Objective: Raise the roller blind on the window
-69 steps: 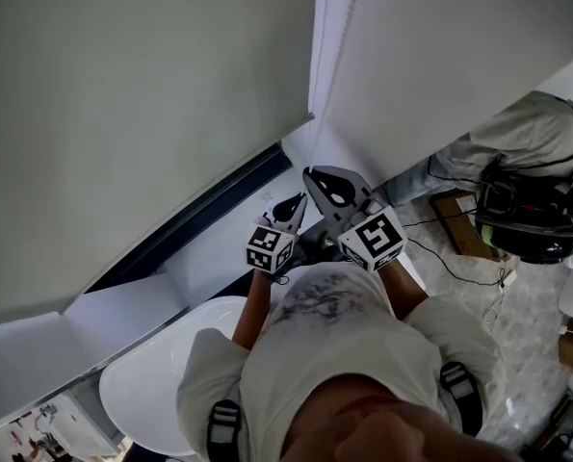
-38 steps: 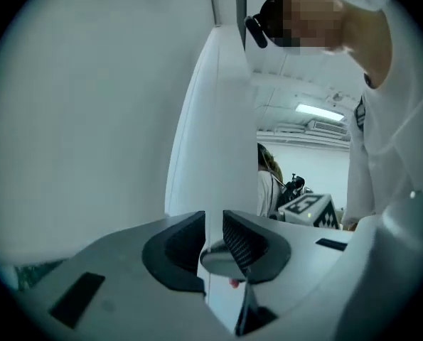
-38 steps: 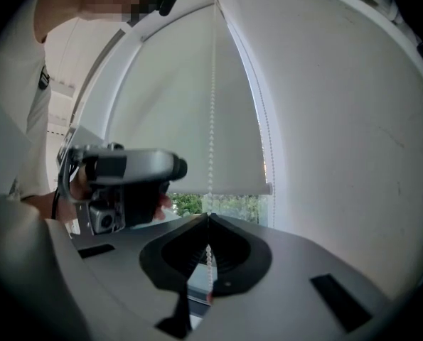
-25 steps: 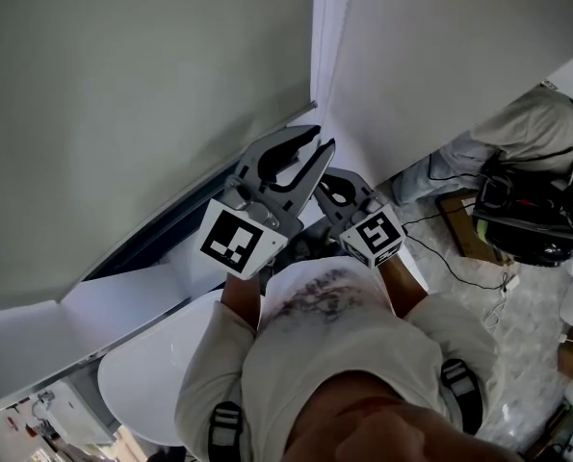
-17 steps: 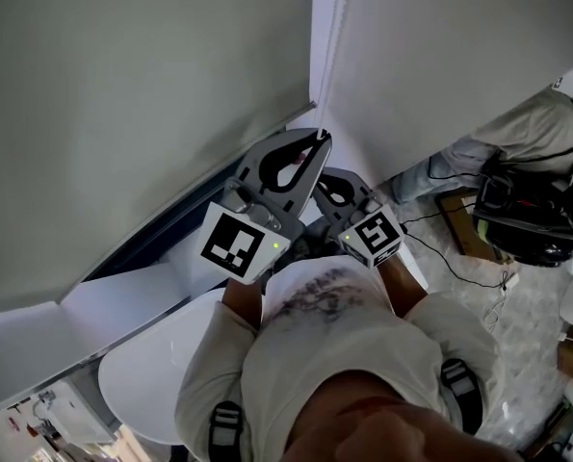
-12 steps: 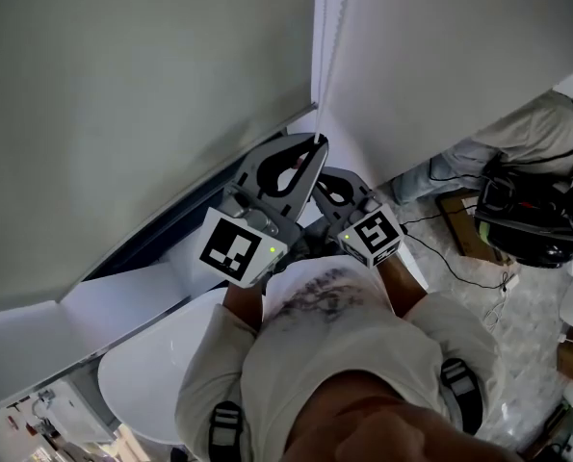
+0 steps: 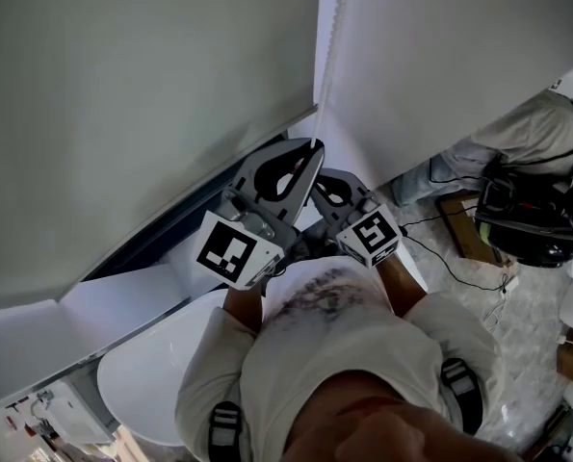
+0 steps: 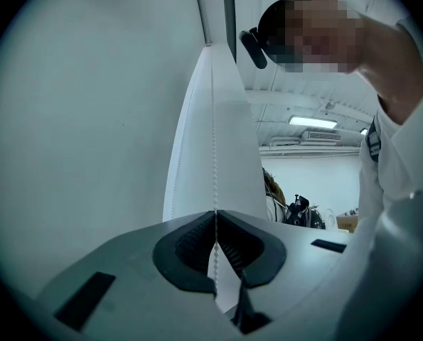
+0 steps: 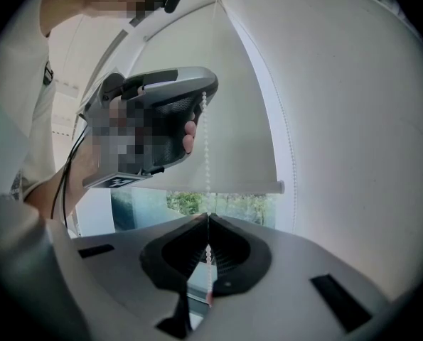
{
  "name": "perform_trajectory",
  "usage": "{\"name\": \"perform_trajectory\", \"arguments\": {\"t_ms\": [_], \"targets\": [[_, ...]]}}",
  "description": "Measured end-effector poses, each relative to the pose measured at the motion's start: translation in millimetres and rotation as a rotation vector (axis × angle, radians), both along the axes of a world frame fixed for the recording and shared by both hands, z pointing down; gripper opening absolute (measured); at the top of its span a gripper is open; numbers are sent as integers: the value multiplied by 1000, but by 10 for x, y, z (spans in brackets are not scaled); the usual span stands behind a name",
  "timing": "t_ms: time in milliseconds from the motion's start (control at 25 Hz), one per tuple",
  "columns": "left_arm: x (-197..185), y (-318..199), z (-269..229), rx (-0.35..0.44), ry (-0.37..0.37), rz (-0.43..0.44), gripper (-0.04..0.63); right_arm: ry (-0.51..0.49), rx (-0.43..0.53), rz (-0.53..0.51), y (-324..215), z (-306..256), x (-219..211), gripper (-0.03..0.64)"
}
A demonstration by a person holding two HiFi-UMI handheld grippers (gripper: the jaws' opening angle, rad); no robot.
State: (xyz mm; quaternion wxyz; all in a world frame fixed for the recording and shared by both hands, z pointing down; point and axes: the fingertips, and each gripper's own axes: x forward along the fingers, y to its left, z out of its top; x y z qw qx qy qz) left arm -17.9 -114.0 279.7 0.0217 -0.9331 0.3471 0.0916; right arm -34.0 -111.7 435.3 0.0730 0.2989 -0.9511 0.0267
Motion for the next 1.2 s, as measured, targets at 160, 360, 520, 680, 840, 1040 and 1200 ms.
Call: {"name": "perform_trajectory", "arguments": {"t_ms": [160,360,520,680,840,1040,1200], "targets": [[-9,10,38,4,-1,1,12,16,-7,-2,22,50,-5,61],[-29,22,79,-7,1,-3,12,16,-18,-2,43,86,-28,61],[-41,26,291,-50,-15,-8,12,63,-53,-2,84,313,-29,61],[-36,6,496,-97,-8,-11,12,76,-92,4,104,513,10,61],[-24,1,621,-125,-9,-8,12,88,-122,7,117,644,27,61],[-22,-22,847,-167,-17,-10,13,110,-159,8,116,864,37,61],[-10,-19,992,-196,-13,-7,12,121,-179,10,100,989,46,61]]}}
